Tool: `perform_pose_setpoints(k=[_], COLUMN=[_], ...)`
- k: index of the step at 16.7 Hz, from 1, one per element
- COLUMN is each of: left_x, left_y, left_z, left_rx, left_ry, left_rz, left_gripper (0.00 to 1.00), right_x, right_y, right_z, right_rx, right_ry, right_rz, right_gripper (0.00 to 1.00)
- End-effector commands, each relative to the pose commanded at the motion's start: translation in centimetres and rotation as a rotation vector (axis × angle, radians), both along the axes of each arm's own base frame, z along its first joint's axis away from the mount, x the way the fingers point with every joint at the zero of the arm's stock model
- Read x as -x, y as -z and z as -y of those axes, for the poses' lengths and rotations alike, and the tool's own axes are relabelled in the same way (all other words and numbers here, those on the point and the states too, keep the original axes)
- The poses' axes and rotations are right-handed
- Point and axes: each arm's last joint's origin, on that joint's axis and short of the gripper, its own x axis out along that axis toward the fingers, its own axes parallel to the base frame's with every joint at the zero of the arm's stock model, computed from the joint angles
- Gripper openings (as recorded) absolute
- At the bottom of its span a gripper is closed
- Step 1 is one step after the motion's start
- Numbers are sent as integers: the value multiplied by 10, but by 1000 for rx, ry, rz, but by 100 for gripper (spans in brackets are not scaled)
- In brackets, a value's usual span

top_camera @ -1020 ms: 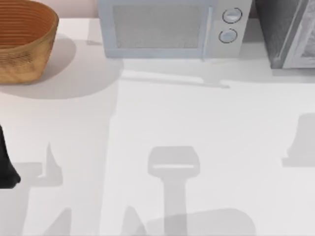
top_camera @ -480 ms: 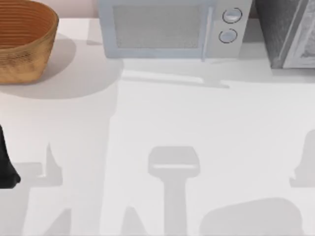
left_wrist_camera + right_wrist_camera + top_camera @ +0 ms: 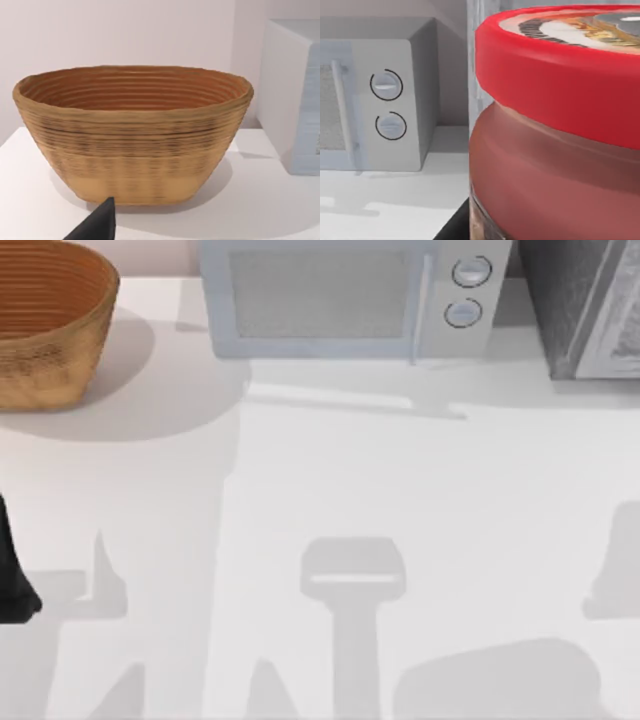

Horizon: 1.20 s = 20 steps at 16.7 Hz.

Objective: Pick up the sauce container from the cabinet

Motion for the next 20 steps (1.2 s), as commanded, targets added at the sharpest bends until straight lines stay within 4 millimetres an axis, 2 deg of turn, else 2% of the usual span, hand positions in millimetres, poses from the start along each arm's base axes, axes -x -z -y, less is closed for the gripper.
perform_pose_setpoints(k=[6, 11, 15, 20], left_x=[0, 0, 0, 0], left_y=[0, 0, 0, 0], left_z=[0, 0, 0, 0], left_rx=[0, 0, 0, 0], left_ry=[0, 0, 0, 0], left_rz=[0, 0, 0, 0], left_gripper=[100, 100, 100, 100], right_x=[-26, -67, -91, -94], right_y=[-19, -25, -8, 32], right_z=[-26, -76, -129, -186], right_rx=[-2, 3, 3, -3], right_ry=[-167, -349, -487, -631], right_rz=[1, 2, 24, 41], right_gripper=[0, 0, 0, 0])
